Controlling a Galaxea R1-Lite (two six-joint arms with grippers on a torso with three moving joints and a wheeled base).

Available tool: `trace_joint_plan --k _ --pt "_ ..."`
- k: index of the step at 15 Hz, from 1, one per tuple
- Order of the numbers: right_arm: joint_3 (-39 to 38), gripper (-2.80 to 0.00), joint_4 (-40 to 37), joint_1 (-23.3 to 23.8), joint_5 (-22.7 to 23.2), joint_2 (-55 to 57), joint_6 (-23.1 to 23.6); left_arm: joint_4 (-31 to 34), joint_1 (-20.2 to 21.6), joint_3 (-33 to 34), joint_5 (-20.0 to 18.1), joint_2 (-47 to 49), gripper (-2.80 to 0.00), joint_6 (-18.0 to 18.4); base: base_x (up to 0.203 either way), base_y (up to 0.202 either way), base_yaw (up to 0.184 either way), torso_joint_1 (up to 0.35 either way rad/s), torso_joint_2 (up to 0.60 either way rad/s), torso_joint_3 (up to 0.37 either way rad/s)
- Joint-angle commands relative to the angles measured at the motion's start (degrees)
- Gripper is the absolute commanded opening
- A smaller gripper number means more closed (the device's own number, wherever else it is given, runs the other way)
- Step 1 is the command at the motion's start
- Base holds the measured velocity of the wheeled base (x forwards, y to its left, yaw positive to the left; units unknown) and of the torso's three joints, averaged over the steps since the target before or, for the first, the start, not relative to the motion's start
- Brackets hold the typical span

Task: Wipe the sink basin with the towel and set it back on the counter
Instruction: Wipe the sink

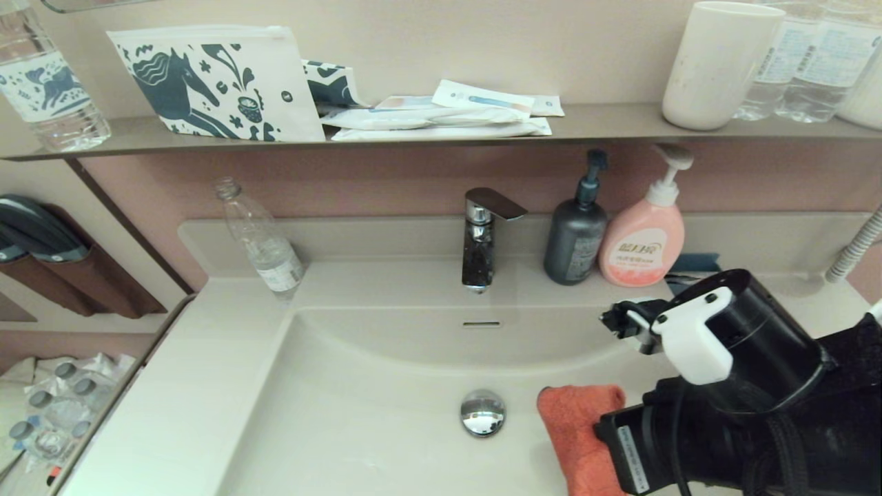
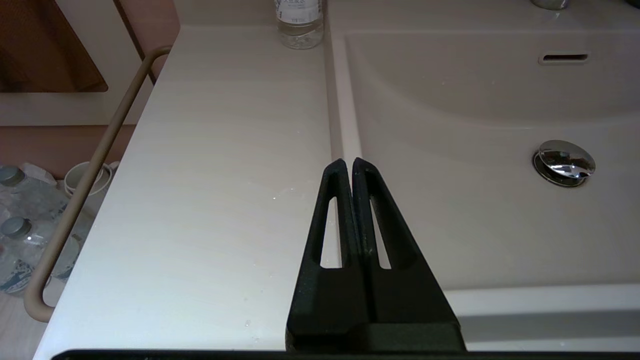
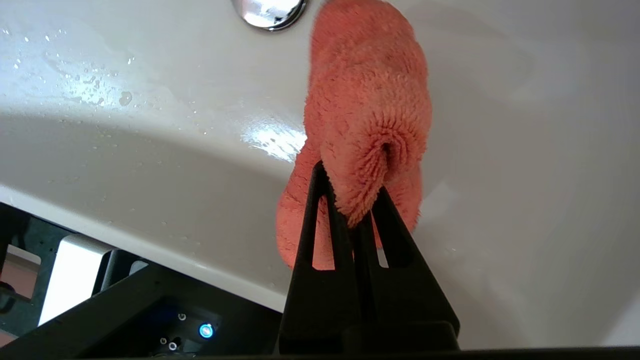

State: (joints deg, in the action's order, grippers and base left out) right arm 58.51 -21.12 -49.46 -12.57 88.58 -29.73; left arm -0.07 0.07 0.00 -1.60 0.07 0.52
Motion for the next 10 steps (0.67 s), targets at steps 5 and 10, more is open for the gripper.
trace_joint_plan --k 5,10 --pt "-0.8 -2.8 0.3 0.6 0.1 -4.1 0.6 0.0 0.0 0.0 0.0 0.0 -2.8 0.0 0.0 0.0 0.0 0.0 0.0 0.0" --pt "0.1 -2.8 1.0 -2.1 0.1 -5.6 1.1 -0.1 0.0 0.0 -0.2 0.0 -2.8 0.5 0.0 0.0 0.0 0.0 0.0 0.0"
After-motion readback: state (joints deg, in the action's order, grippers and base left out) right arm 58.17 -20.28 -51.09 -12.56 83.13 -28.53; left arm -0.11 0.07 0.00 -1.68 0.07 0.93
